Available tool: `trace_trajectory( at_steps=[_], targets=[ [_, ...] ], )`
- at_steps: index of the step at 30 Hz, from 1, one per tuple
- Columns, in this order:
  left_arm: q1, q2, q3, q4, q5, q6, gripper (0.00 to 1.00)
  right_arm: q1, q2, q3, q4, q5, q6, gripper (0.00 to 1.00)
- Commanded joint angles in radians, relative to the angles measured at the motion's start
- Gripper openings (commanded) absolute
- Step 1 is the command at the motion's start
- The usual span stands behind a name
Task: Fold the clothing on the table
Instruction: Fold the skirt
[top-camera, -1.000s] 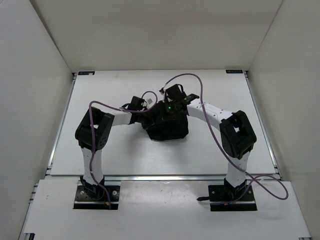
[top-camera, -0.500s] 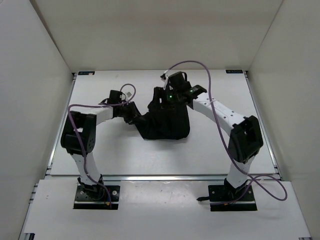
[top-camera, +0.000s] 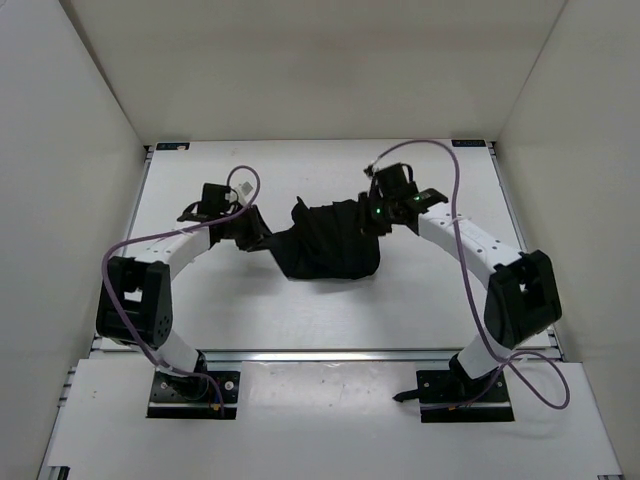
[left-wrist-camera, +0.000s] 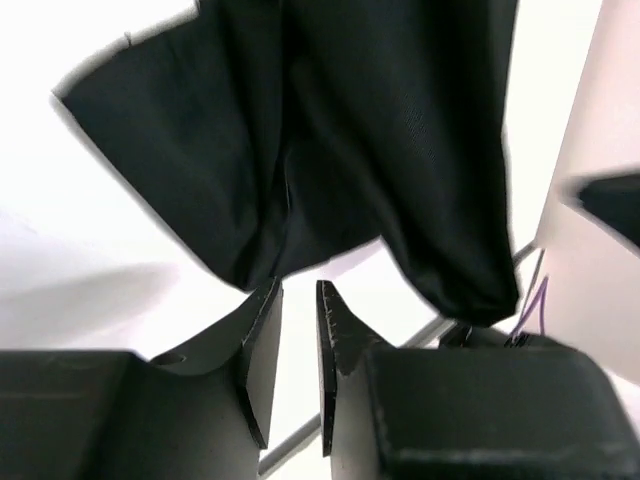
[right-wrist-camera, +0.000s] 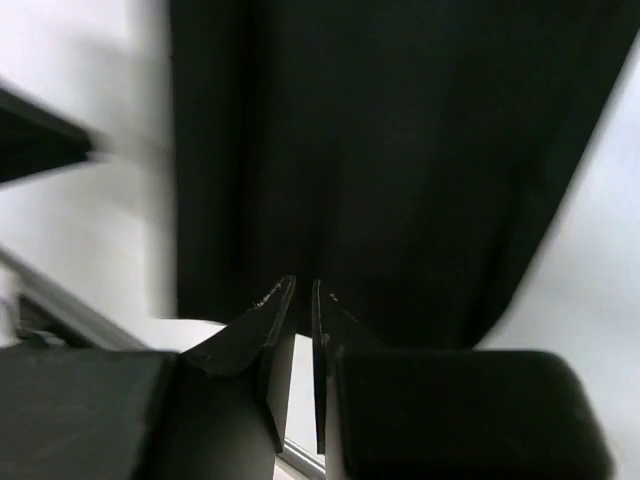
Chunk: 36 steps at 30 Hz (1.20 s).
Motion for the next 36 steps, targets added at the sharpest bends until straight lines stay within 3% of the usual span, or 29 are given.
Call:
trace_trajectory(
  at_steps=[1, 7, 9, 19, 23, 26, 28, 36],
  targets=[
    [-0.064, -0.042, -0.059, 0.000, 0.043, -0.009, 0.30, 0.018, 0.017, -0.101, -0.021, 0.039, -0.040, 0.09],
    [-0.170, -0.062, -0.221, 0.227, 0.069, -0.193, 0.28, 0.058, 0.081, -0.126, 0.082, 0.005, -0.003, 0.08],
    [-0.194, -0.042, -0.253, 0.307, 0.055, -0.260, 0.21, 0.064, 0.100, -0.106, 0.087, -0.007, -0.007, 0.09],
    [-0.213, 0.085, -0.224, 0.453, -0.032, -0.356, 0.00, 0.101, 0.224, 0.016, 0.091, -0.049, -0.021, 0.10],
    [-0.240, 0.111, -0.221, 0.523, -0.101, -0.409, 0.00, 0.127, 0.275, 0.060, 0.096, -0.058, -0.026, 0.10],
    [-0.253, 0.127, -0.231, 0.612, -0.146, -0.472, 0.00, 0.139, 0.319, 0.117, 0.067, -0.061, -0.015, 0.01],
    [-0.253, 0.113, -0.233, 0.611, -0.164, -0.474, 0.00, 0.140, 0.341, 0.167, 0.045, -0.043, -0.029, 0.01],
    [-0.174, 0.079, -0.207, 0.597, -0.104, -0.431, 0.00, 0.153, 0.384, 0.261, 0.049, -0.096, -0.040, 0.00]
  ],
)
